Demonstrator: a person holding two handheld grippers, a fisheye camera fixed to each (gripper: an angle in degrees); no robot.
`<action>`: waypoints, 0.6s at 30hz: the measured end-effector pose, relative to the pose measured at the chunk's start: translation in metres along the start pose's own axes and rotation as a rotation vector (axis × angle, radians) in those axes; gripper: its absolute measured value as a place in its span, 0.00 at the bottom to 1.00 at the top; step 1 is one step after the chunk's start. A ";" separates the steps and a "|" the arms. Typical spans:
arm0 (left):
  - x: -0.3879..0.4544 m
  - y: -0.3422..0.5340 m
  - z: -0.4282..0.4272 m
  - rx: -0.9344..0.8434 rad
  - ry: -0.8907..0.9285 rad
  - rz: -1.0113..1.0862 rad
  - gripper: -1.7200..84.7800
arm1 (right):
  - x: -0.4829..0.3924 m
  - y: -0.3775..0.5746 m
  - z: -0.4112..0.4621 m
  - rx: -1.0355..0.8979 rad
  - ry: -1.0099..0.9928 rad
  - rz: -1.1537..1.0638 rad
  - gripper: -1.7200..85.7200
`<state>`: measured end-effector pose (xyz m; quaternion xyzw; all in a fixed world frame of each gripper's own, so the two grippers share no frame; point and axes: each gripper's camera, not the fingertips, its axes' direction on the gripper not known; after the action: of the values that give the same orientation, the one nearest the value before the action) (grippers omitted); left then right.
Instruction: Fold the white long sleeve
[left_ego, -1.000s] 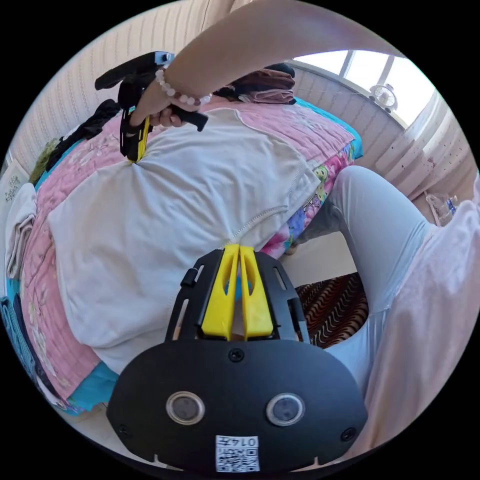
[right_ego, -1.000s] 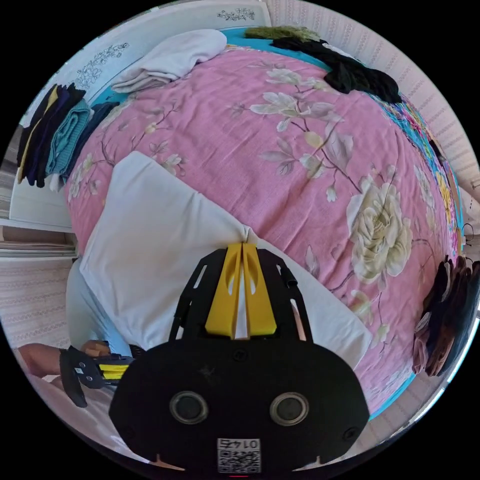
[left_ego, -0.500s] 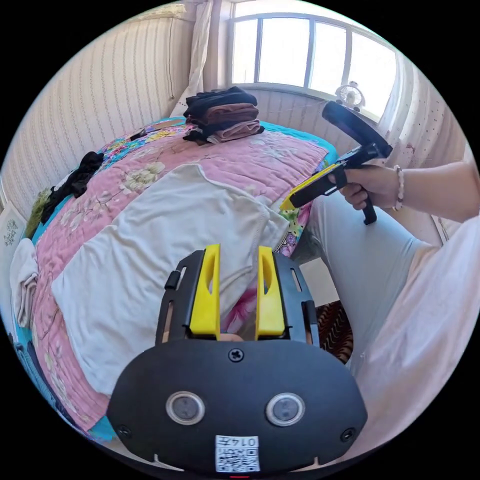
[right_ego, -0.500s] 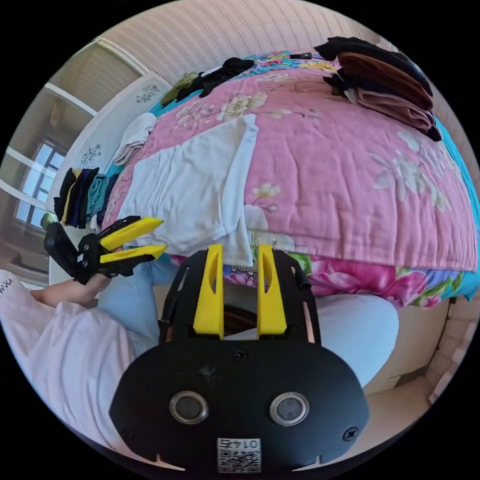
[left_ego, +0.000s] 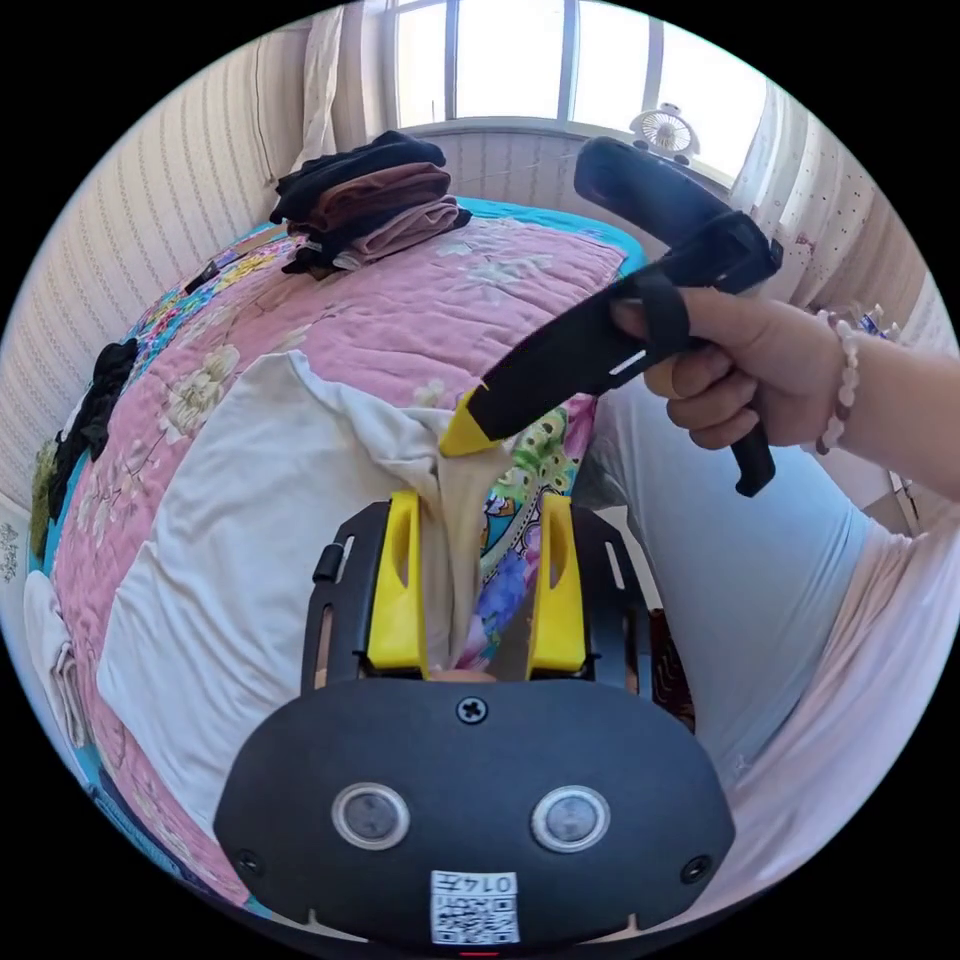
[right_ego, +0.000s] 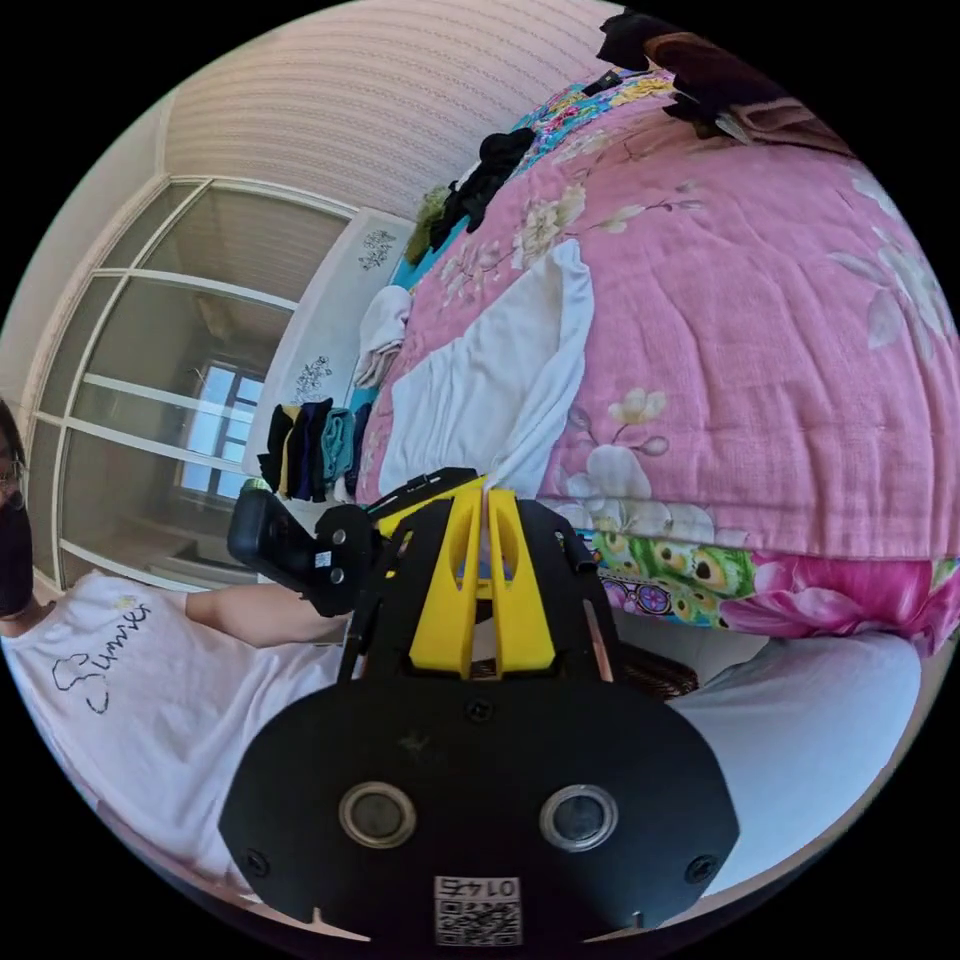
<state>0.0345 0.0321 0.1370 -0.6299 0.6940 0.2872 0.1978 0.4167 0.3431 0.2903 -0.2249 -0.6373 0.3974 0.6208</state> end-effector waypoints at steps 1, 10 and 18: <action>0.000 -0.001 0.000 -0.003 -0.008 -0.006 0.17 | 0.000 -0.001 -0.002 -0.005 -0.020 -0.003 0.03; -0.032 0.011 0.001 0.011 -0.037 -0.161 0.02 | 0.044 -0.045 -0.036 0.109 0.010 -0.059 0.08; -0.041 0.036 0.013 0.042 -0.016 -0.193 0.01 | 0.119 -0.153 0.006 0.220 0.136 0.052 0.15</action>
<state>0.0033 0.0735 0.1585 -0.6871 0.6344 0.2572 0.2435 0.4274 0.3453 0.4844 -0.1981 -0.5402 0.4648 0.6730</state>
